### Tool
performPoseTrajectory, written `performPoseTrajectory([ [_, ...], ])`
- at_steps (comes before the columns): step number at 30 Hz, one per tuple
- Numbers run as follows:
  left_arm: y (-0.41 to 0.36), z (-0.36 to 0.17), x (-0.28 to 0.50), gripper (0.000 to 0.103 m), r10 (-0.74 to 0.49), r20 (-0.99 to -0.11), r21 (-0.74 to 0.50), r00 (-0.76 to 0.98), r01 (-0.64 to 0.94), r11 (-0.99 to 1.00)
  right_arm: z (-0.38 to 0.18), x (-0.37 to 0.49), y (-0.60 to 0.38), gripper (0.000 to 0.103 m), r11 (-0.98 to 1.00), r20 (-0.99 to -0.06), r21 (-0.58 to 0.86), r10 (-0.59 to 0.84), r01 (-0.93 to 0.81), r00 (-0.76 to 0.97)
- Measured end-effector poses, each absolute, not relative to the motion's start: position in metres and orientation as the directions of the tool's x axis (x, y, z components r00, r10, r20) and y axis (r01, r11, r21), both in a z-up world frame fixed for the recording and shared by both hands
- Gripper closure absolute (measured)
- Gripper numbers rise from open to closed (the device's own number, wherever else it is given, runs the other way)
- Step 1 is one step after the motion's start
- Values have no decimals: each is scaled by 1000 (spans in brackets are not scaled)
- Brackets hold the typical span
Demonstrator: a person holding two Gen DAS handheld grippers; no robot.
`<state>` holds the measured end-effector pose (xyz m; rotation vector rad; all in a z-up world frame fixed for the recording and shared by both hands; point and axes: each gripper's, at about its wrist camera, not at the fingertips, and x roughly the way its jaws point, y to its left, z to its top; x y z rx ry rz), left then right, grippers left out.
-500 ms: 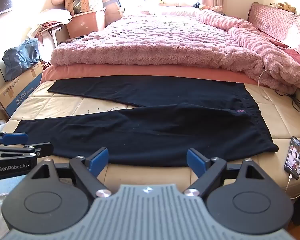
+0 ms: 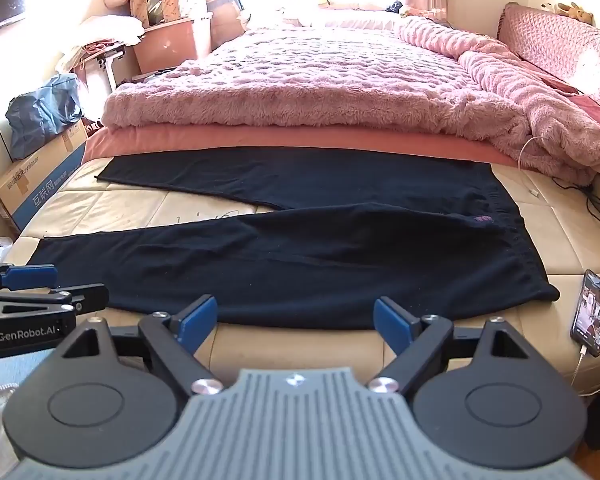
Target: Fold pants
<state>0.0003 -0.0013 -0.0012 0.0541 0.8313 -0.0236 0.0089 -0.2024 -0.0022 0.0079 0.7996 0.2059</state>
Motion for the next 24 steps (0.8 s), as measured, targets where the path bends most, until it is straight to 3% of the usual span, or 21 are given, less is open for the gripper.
performPoseTrajectory([
  [24, -1, -5, -2, 26, -4, -742, 32, 671, 41, 999, -6, 9, -200, 21, 979, -719, 87, 188, -182, 669],
])
